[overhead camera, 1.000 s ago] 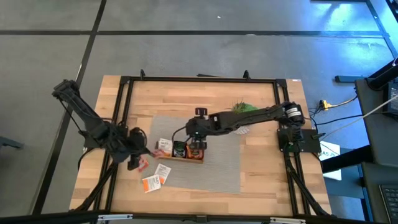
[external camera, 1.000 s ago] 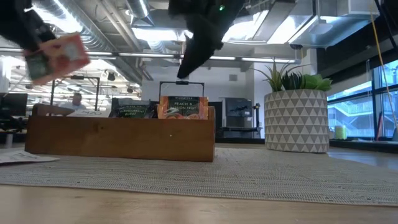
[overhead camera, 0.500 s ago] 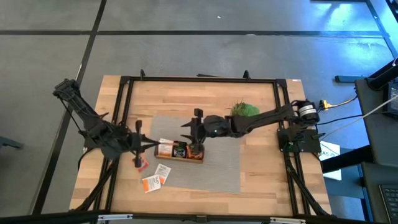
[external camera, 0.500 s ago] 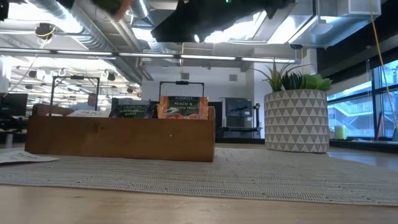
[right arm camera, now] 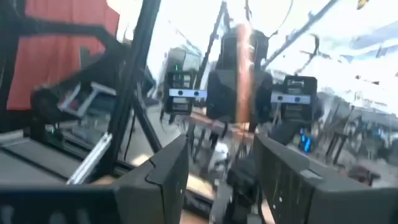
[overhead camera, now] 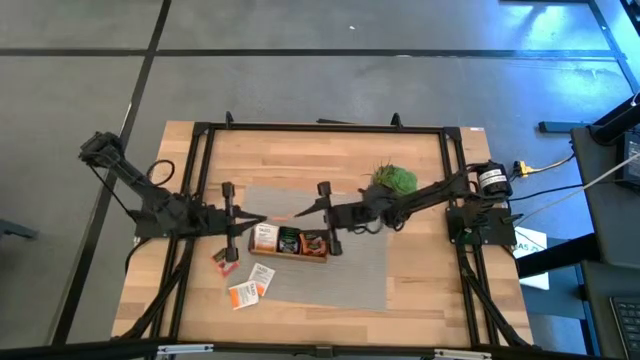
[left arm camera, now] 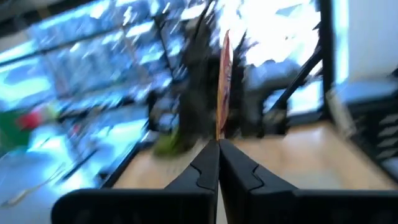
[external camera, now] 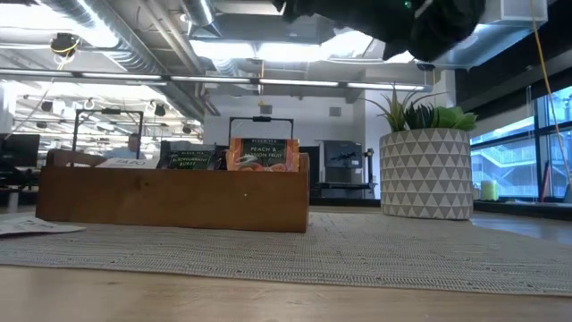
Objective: Pick & Place Tea
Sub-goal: Put the orange tea bag into the right section of the wooden organizer
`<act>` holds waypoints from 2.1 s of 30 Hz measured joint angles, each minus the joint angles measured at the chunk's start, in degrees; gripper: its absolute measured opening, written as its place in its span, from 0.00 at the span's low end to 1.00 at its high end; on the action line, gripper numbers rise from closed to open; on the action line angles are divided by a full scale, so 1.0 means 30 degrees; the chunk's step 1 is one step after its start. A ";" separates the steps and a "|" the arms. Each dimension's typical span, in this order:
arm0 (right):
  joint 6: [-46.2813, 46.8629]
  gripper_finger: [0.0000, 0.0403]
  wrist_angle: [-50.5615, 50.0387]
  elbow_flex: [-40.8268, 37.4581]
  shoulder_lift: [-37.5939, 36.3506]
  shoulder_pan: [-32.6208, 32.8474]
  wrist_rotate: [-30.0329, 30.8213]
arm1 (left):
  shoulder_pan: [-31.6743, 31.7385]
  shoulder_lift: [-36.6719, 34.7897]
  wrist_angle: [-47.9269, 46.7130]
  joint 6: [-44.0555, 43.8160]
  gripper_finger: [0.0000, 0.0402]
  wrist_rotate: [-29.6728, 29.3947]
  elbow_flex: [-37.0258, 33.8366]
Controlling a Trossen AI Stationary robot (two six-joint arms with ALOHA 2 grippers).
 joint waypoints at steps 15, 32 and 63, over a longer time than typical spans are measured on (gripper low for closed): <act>-0.0773 0.45 0.0559 0.3587 0.0800 0.0115 -0.0101 | 0.3972 0.0325 0.7312 0.3040 0.01 1.0241 -0.0782; -0.2018 0.45 0.1204 0.6856 0.2812 0.0305 -0.0072 | 0.4716 0.0314 0.8303 0.3915 0.00 1.2251 -0.0782; -0.1983 0.01 0.0629 0.7092 0.2798 0.0437 -0.0740 | 0.4723 0.0313 0.7363 0.3990 0.05 1.1638 -0.0782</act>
